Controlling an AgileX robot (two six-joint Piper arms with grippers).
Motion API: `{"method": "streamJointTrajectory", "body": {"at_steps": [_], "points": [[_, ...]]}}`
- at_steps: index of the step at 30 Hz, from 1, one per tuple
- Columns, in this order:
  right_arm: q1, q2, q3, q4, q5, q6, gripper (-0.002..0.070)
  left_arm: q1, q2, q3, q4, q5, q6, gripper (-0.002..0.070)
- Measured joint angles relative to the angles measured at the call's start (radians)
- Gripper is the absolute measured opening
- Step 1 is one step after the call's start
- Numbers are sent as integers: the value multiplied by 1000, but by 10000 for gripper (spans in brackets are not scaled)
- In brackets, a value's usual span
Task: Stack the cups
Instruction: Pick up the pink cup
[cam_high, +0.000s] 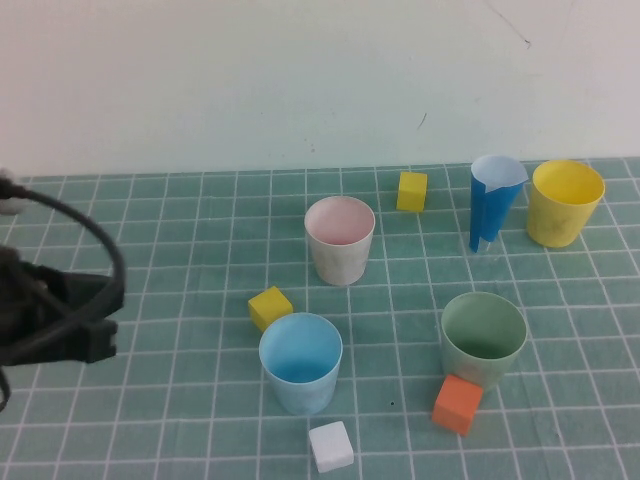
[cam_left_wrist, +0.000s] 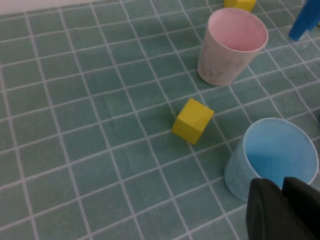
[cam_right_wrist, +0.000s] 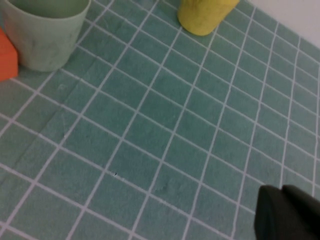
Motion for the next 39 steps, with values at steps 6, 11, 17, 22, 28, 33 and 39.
{"method": "streamJointTrajectory", "body": {"at_steps": [6, 11, 17, 22, 28, 33, 39], "points": [[0, 1, 0, 14, -6, -15, -3, -92, 249, -119, -106, 32, 218, 125], [0, 1, 0, 14, -7, -17, -3, -220, 412, -210, -19, 3, 223, 217], [0, 2, 0, 16, -10, -29, -3, -247, 574, -303, 25, -4, 153, 512], [0, 2, 16, 36, -16, -30, -3, -247, 682, -426, 32, -45, 71, 576], [0, 4, 28, 51, -58, -33, -3, -249, 844, -656, 78, -26, -101, 578], [0, 4, 28, 56, -70, -35, -3, -270, 1003, -845, 175, -3, -162, 578], [0, 6, 28, 58, -70, -37, -3, -305, 1184, -1026, 277, 36, -171, 568]]}}
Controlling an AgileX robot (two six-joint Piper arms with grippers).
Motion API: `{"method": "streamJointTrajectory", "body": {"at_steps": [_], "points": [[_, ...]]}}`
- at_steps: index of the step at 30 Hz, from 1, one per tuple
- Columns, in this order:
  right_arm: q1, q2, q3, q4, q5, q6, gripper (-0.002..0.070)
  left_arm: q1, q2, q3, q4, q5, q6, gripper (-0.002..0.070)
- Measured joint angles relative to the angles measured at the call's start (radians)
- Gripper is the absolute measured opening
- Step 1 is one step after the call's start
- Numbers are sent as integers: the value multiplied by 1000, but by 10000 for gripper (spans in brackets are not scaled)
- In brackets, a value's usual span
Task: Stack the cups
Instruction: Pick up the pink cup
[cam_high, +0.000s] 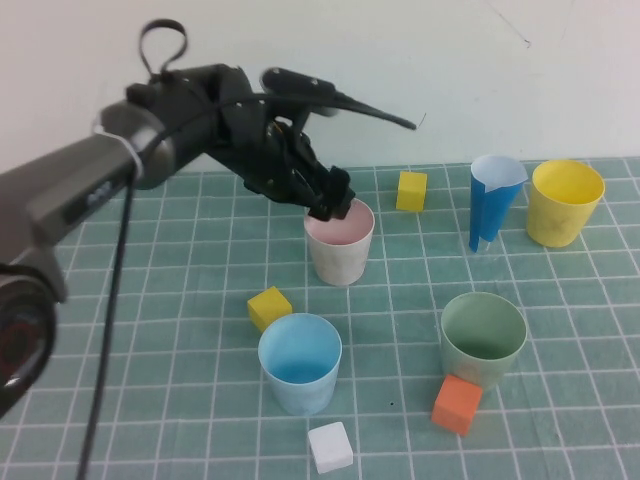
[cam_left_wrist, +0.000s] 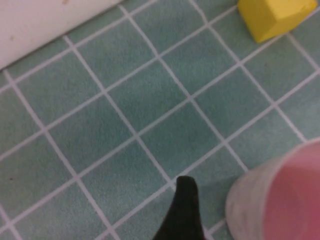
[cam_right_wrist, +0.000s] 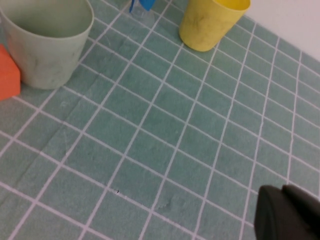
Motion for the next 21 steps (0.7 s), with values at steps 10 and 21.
{"method": "streamJointTrajectory", "body": {"at_steps": [10, 21], "points": [[0, 0, 0, 0, 0, -2, -3, -4, 141, -135, 181, 168, -171, 104], [0, 0, 0, 5, -8, -2, -3, -4, 20, -286, 218, 392, -154, 18]]}}
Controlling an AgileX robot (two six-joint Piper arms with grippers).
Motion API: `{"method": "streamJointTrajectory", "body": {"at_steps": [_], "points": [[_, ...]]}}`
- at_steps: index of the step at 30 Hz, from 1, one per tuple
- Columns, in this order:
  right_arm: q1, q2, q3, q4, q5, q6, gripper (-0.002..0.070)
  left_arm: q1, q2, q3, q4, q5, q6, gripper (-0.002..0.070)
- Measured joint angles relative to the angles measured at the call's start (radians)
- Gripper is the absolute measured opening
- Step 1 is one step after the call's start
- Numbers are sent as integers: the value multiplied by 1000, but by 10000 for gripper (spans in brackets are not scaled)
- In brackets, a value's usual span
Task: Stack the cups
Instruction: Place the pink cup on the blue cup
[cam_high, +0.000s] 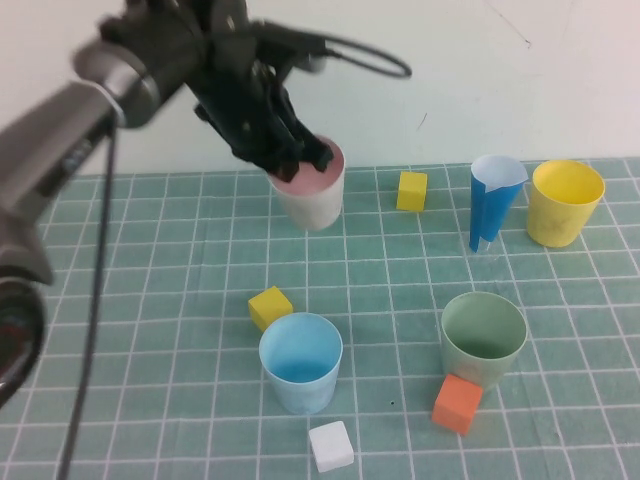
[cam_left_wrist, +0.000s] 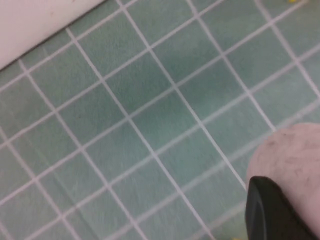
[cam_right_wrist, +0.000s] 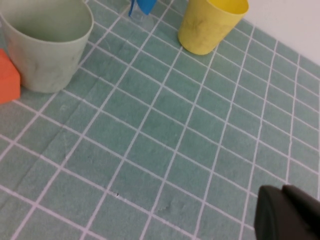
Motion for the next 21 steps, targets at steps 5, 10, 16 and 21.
{"method": "streamJointTrajectory", "body": {"at_steps": [5, 10, 16, 21], "points": [[0, 0, 0, 10, 0, 0, -3, 0, -153, 18, -56, 141, 37, 18], [0, 0, 0, 21, 0, 0, -3, -12, -335, 228, -91, 125, 56, 18], [0, 0, 0, 27, 0, 0, -3, -52, -504, 575, -88, -75, 62, 18], [0, 0, 0, 30, 0, 0, -3, -57, -516, 791, -92, -212, 62, 18]]}}
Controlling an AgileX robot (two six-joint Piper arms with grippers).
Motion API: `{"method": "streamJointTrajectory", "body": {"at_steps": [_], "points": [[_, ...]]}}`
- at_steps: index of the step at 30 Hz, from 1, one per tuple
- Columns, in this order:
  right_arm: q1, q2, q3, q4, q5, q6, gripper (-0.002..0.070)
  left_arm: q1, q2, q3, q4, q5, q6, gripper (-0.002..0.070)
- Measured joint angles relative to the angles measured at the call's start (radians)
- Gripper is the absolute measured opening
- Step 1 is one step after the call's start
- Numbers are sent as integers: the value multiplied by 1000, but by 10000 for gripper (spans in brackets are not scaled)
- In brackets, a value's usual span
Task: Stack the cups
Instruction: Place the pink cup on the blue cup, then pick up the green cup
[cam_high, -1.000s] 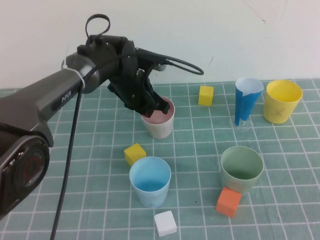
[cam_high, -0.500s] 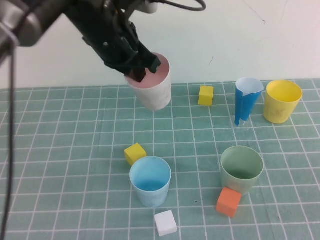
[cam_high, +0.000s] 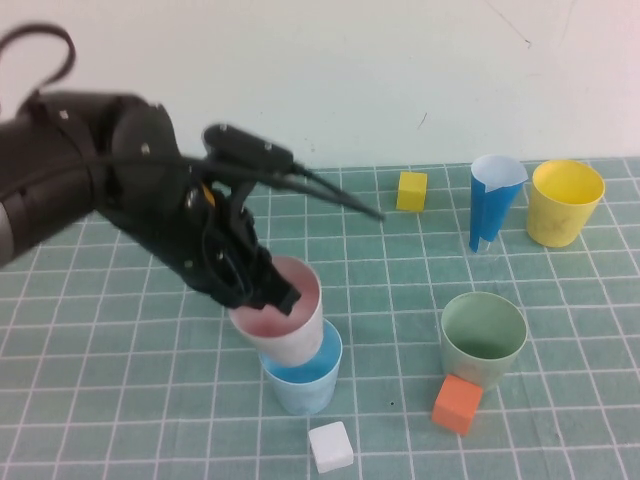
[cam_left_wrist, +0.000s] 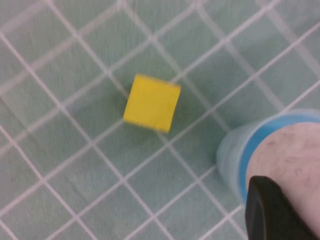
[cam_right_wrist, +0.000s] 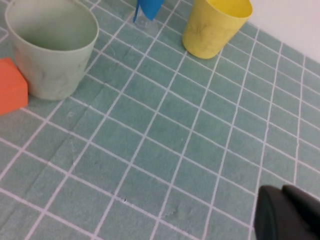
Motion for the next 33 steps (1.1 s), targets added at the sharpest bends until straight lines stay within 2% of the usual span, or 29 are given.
{"method": "streamJointTrajectory", "body": {"at_steps": [5, 10, 12, 16, 19, 22, 28, 33], "points": [[0, 0, 19, 4, -10, 0, -3, 0, 2, 68, 21, -95, 13, 18], [0, 0, 19, 18, -14, 0, -3, 0, 22, 70, -21, -122, 118, 32], [0, 1, 19, 32, -14, -8, -3, 0, 27, 72, -57, -122, 168, 78], [0, 3, 19, 98, 12, -88, -3, 0, 27, 70, -127, -122, 225, 236], [0, 25, -2, 170, 96, -180, -3, -1, 27, 59, -143, -125, 236, 283], [0, 76, -64, 232, 201, -256, -3, -1, 21, 53, -140, -157, 232, 252], [0, 257, -215, 306, 294, -297, -3, -1, -94, 51, -9, -259, 162, 74], [7, 465, -301, 381, 298, -377, -3, -1, -253, 64, 118, -282, 113, 46]]}}
